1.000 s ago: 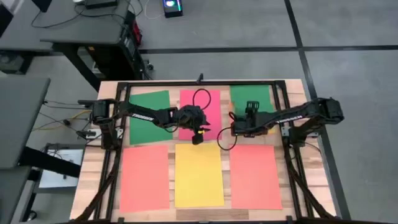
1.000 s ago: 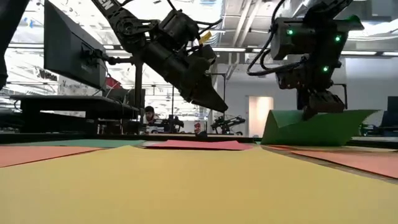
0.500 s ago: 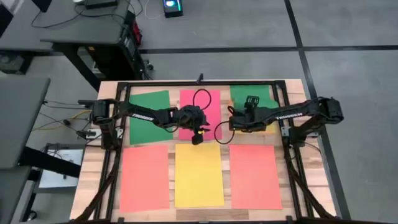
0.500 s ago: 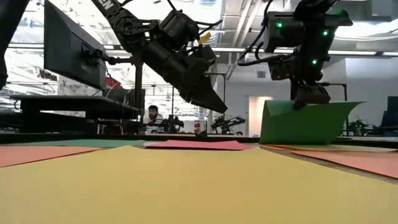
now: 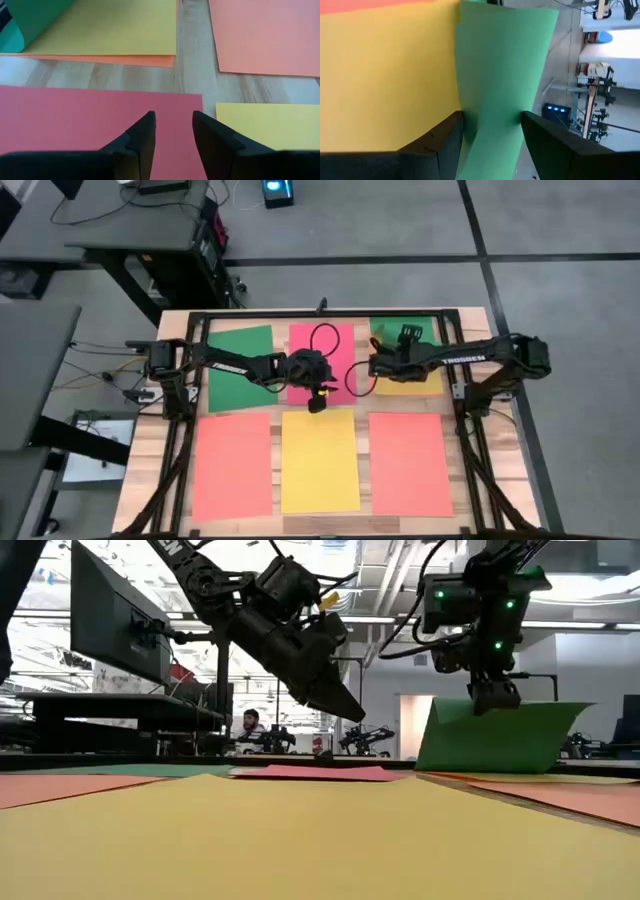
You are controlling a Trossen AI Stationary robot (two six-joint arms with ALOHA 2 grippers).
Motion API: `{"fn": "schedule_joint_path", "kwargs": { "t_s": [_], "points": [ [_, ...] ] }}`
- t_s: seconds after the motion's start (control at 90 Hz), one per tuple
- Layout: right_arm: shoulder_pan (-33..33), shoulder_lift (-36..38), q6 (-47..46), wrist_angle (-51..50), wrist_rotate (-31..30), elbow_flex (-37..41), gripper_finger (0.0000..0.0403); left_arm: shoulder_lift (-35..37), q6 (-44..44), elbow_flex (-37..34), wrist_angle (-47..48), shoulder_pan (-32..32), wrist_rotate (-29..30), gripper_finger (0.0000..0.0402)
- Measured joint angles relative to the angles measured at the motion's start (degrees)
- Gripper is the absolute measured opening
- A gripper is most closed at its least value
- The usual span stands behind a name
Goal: Organize paper
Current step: Stack the green paper on top of the green paper
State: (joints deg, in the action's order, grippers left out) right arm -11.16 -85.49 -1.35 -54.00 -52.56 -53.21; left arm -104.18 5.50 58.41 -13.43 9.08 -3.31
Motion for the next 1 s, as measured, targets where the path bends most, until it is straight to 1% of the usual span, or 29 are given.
{"fn": "schedule_joint_path", "kwargs": {
  "t_s": [0.3, 0.522, 0.756, 0.844, 1.0],
  "points": [
    [-0.8, 0.0, -0.5, -0.2, -0.6, 0.0, 0.0189, 0.0, 0.2, 0.0, 0.0, 0.0, 0.0, 0.0113],
    [-0.8, 0.0, -6.7, -7.4, -0.1, -3.6, 0.0189, 0.0, 0.7, 0.0, 0.0, 0.0, 0.6, 0.0113],
    [-0.6, 0.0, -7.7, -8.7, 0.9, -6.0, 0.0189, 0.0, 0.7, 0.0, 0.1, 0.0, 0.8, 0.0113],
    [-1.4, 0.0, -7.7, -8.6, 3.9, -6.0, 0.0189, 0.0, 0.7, 0.0, 0.2, 0.0, 0.9, 0.0113],
    [-3.9, 0.0, -8.4, -8.1, 14.0, -6.0, 0.0184, 0.0, 0.7, 0.0, 0.3, 0.0, 1.0, 0.0113]
  ]
}}
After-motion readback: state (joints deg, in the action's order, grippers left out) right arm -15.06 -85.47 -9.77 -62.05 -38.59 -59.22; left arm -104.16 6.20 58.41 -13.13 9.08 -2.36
